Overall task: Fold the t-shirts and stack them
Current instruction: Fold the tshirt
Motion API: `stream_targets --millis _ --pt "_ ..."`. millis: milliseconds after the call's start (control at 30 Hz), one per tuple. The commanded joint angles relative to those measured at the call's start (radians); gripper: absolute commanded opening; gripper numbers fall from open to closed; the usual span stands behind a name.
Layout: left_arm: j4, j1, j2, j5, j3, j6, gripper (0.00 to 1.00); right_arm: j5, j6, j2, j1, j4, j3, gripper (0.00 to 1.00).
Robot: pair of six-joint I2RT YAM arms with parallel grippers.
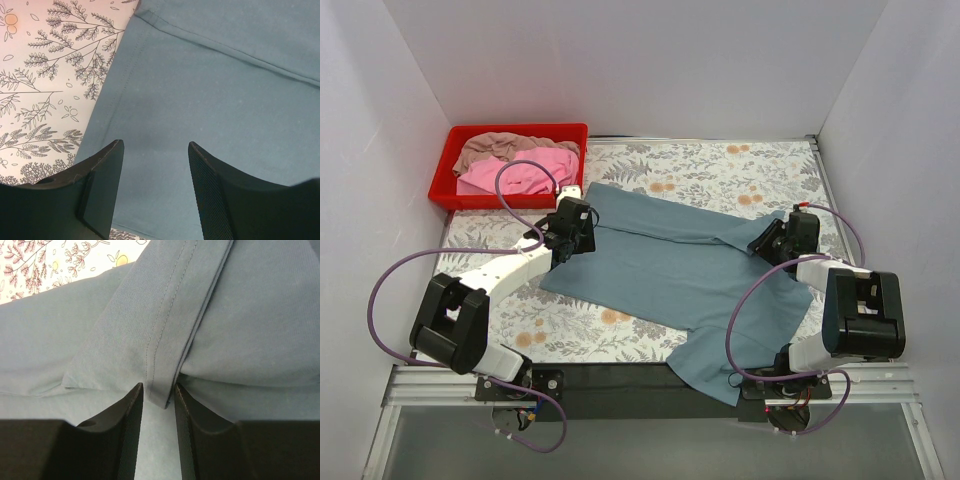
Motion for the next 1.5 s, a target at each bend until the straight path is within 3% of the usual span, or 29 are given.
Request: stream_targets --millis 0,167,333,367,933,1267,1367,1400,1467 --pt "-0.005 0.0 0.001 0.001 0.039 0.01 0.53 -0.026 0.004 0.008 -0.005 0.059 -0.013 0.37" --pt "-0.005 0.0 0.001 0.0 0.041 0.011 0.53 -0.035 0.003 0.002 -0.005 0.06 -0.016 0.29" --pt "-0.008 0.0 0.001 -0.005 0.041 0.011 0.53 -0.061 0.009 -0.065 -0.005 0.059 -0.042 0.02" --pt "-0.008 0.0 -0.001 -0.002 0.042 0.01 0.53 -0.065 0.011 -0.077 -0.005 0.057 -0.046 0.01" --pt "-0.015 0.0 0.001 0.012 0.044 0.011 0.53 -0.092 0.095 -0.413 0.016 -0.173 -0.175 0.02" --pt "-0.022 0.0 0.016 0.018 0.05 0.011 0.53 0.004 0.132 -0.375 0.194 -0.278 -0.158 0.07" --pt "-0.024 0.0 0.018 0.02 0.051 0.011 0.53 0.011 0.112 -0.367 0.229 -0.326 -0.128 0.15" --pt "-0.024 0.0 0.018 0.02 0.051 0.013 0.53 0.003 0.095 -0.357 0.232 -0.34 -0.114 0.25" --pt "-0.024 0.0 0.019 0.021 0.051 0.011 0.53 0.02 0.019 -0.354 0.234 -0.426 -0.05 0.32"
